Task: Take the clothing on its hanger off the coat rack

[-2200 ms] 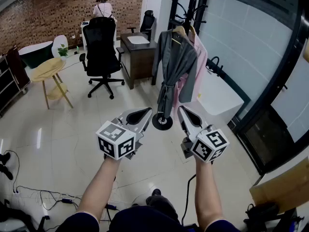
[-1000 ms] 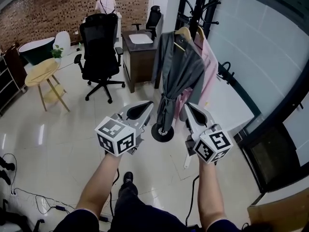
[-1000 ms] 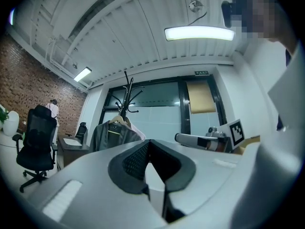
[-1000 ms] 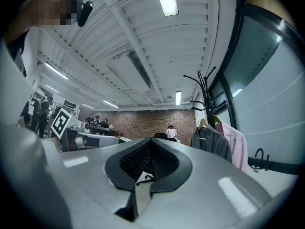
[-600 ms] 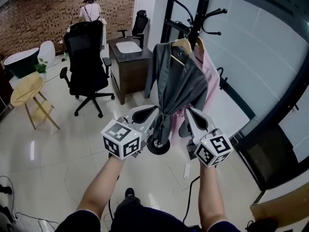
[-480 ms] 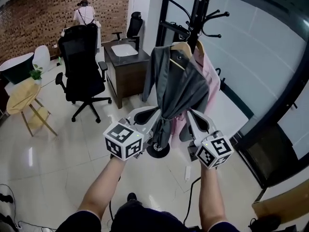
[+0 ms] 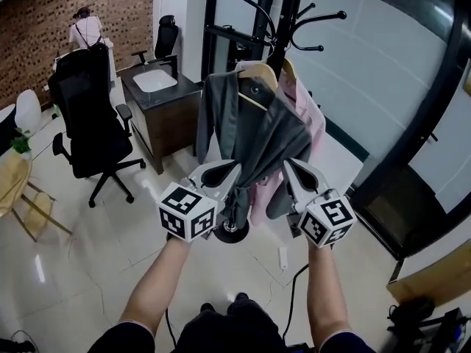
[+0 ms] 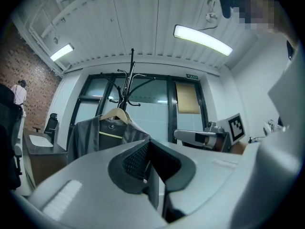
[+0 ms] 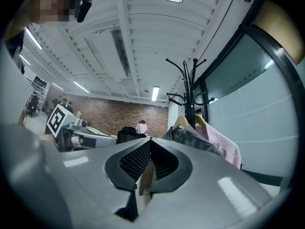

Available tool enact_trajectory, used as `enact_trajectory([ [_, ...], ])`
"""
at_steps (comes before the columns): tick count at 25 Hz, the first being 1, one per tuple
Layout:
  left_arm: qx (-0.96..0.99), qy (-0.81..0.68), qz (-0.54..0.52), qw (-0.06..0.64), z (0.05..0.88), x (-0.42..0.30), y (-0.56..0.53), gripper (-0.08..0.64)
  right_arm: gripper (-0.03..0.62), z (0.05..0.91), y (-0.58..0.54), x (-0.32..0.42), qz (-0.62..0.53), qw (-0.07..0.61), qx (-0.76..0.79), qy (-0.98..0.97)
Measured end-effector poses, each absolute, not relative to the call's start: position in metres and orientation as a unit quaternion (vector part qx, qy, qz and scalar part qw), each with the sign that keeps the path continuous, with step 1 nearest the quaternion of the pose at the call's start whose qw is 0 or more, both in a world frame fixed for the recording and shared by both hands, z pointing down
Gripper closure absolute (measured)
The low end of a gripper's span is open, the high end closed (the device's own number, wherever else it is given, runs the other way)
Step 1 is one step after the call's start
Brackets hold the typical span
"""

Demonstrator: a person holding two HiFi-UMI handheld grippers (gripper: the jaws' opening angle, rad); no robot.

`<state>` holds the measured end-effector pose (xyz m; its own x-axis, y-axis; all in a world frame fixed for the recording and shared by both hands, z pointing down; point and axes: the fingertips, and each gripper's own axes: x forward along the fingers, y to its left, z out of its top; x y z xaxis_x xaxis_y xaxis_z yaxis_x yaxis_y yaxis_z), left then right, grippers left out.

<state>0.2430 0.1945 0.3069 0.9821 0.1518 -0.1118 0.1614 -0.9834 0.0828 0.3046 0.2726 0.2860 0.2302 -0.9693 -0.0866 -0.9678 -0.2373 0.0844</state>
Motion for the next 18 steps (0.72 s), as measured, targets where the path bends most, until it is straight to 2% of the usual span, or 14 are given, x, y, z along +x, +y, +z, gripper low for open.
enact_trajectory([
  [14,0.995,0.083,-0.041,0.044,0.310,0.301,0.158,0.548,0.584,0.285,0.234,0.377,-0.056,0.015,0.793,-0.607],
  [18,0.994,0.092,-0.036,0.038,0.310,0.319,0.157,0.548,0.494,0.278,0.225,0.403,-0.057,0.036,0.797,-0.601],
])
